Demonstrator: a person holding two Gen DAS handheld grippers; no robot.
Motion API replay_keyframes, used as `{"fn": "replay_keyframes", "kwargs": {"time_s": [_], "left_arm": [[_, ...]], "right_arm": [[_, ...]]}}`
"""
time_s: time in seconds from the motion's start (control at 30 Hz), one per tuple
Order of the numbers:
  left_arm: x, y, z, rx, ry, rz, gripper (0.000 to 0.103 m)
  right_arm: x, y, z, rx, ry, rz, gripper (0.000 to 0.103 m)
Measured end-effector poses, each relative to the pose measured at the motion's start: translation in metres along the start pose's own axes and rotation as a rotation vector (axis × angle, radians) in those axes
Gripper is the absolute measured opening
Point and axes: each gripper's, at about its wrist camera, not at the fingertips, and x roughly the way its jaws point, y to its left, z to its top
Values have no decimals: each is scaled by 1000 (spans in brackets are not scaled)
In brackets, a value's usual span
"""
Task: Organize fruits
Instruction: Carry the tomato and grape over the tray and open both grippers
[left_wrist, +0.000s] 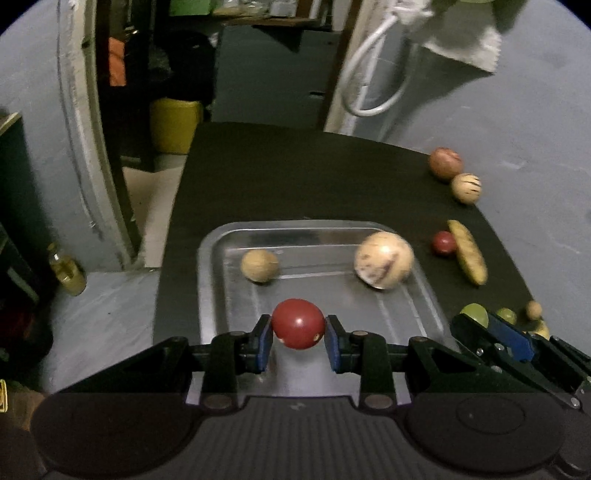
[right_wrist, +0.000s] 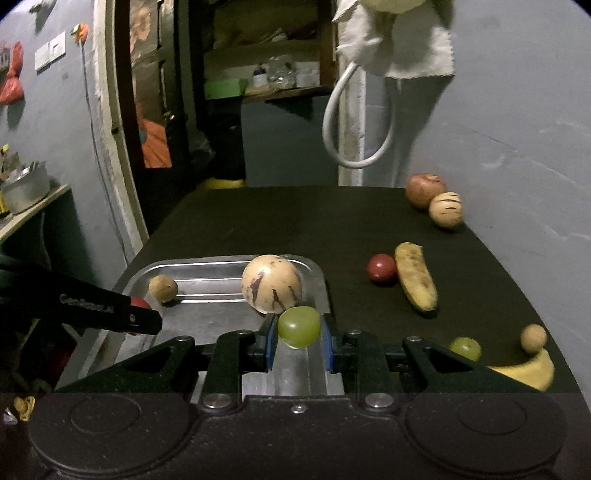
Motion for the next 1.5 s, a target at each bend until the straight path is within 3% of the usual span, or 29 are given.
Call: {"fn": "replay_keyframes", "kwargs": {"time_s": [0.4, 1.1, 1.3, 1.5], "left_arm": [[21, 17, 3, -35, 25, 34, 33], [27, 23, 6, -29, 38, 21, 34], [28, 22, 7, -29, 42, 19, 34], [28, 21, 8, -26, 48, 11, 40]], "right_arm": [[31, 9, 2, -48, 40, 44, 26], [41, 18, -4, -39, 80, 36, 26], [39, 15, -6, -31, 84, 23, 28], [29, 12, -6, -16, 72, 8, 36]]}}
